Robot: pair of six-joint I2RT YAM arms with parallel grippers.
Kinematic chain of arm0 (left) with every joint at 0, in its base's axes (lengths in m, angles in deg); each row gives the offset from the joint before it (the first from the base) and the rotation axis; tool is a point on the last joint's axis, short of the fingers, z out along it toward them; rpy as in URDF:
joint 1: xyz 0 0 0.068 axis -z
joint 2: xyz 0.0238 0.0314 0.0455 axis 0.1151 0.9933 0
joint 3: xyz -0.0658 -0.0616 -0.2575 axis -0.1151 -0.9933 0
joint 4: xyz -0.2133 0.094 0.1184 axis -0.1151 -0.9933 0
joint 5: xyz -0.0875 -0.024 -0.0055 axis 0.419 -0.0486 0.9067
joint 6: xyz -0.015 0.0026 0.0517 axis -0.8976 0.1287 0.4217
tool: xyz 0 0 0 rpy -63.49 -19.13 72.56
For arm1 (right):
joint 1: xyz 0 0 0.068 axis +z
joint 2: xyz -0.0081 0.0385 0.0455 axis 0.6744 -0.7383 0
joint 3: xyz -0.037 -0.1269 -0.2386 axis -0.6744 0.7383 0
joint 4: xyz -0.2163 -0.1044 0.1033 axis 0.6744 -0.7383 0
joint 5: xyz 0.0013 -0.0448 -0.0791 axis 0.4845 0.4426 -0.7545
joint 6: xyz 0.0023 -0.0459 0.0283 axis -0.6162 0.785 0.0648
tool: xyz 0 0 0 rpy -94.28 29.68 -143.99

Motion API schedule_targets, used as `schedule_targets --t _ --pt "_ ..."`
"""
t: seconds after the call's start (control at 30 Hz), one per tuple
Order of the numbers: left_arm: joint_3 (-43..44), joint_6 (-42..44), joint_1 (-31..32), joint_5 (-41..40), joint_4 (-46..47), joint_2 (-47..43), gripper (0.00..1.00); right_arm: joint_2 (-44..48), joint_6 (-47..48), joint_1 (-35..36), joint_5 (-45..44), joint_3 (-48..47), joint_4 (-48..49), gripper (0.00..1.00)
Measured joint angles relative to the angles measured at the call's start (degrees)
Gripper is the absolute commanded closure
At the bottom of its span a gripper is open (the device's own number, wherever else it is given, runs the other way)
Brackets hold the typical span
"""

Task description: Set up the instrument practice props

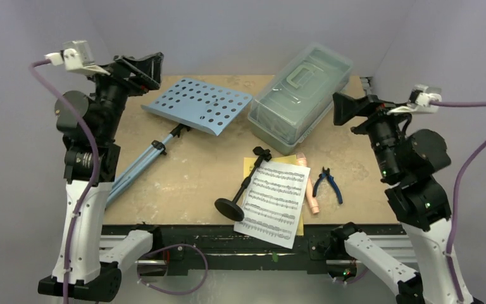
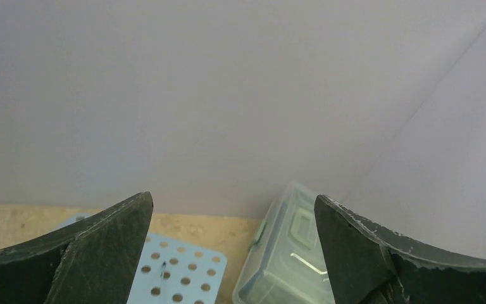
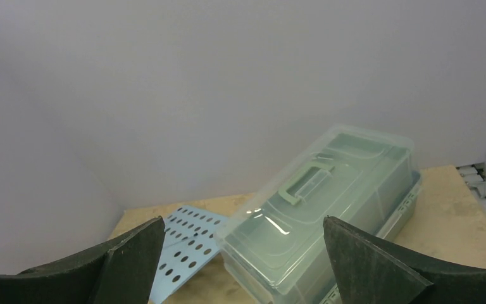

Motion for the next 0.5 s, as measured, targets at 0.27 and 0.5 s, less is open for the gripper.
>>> schedule_targets --t 0.27,0.5 --pt "-8.66 0.07 0.00 -0.52 -8.59 1.99 0.00 -13.07 -3.50 0.00 10.54 0.70 -0.09 0.01" --pt "-13.84 0.61 0.02 -3.19 -11.93 -2.75 0.00 -23.54 -18.05 3.93 29.66 16.15 18.47 0.01"
